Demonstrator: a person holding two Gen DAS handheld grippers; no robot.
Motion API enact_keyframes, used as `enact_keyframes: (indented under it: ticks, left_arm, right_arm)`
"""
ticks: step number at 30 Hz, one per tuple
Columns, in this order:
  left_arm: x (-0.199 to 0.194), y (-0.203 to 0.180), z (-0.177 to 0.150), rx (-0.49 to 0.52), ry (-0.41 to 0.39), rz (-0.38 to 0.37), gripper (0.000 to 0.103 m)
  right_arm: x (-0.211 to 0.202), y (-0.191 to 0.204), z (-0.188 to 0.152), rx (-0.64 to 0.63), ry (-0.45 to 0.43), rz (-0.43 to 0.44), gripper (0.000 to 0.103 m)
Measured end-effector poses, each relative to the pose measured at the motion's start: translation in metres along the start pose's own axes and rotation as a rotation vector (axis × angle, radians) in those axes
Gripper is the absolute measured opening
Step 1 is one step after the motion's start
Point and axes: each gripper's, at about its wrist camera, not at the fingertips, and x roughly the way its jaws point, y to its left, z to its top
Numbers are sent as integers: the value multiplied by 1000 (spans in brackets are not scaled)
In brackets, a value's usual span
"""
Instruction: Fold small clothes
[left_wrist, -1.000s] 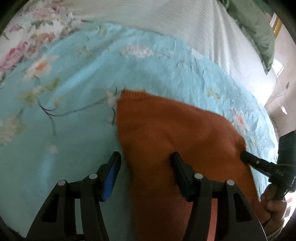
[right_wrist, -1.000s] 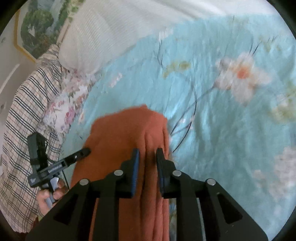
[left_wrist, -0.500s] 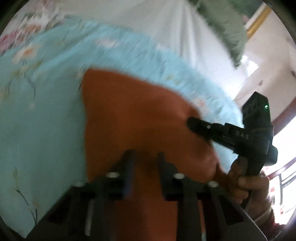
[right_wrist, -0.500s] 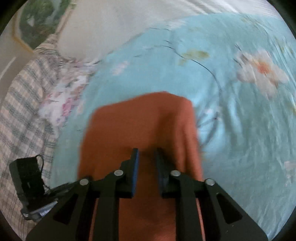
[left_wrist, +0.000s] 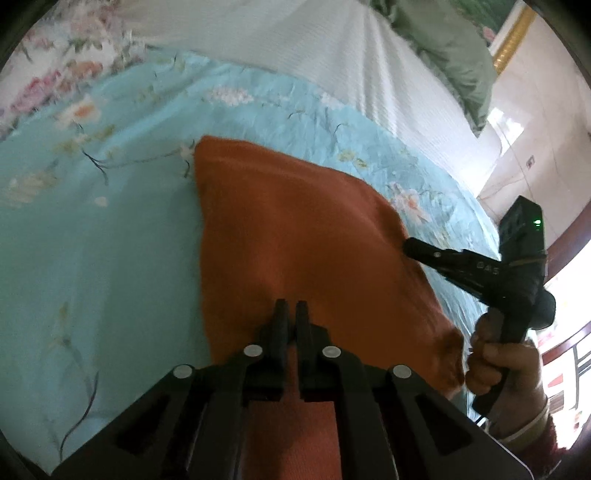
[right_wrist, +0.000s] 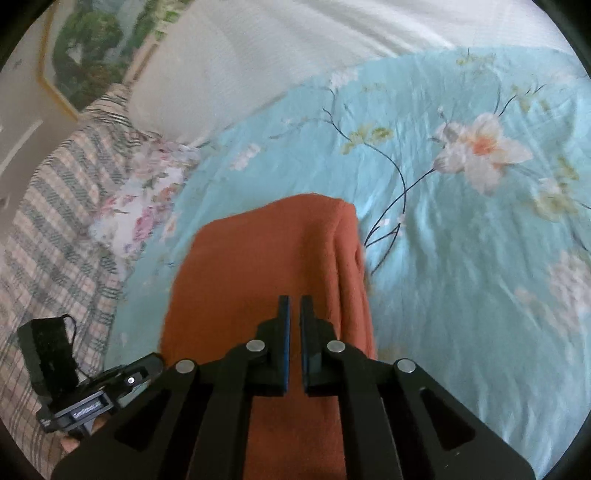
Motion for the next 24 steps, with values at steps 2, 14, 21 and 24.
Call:
enact_keyframes:
  ticks: [2, 14, 21, 24]
  left_arm:
    - [-14, -4, -11, 11, -9, -14, 6]
    - [-41, -15, -62, 51, 5, -10, 6]
    - [-25, -14, -70, 88, 21, 43, 6]
    - [-22, -11, -69, 82, 26, 35, 6]
  right_arm:
    - [-20, 5, -12, -14, -18, 16, 6]
    - [-30, 17, -44, -20, 7, 69, 6]
    - [26, -13, -19, 40, 58, -90, 3]
    - [25, -24, -23, 95, 42, -49, 1]
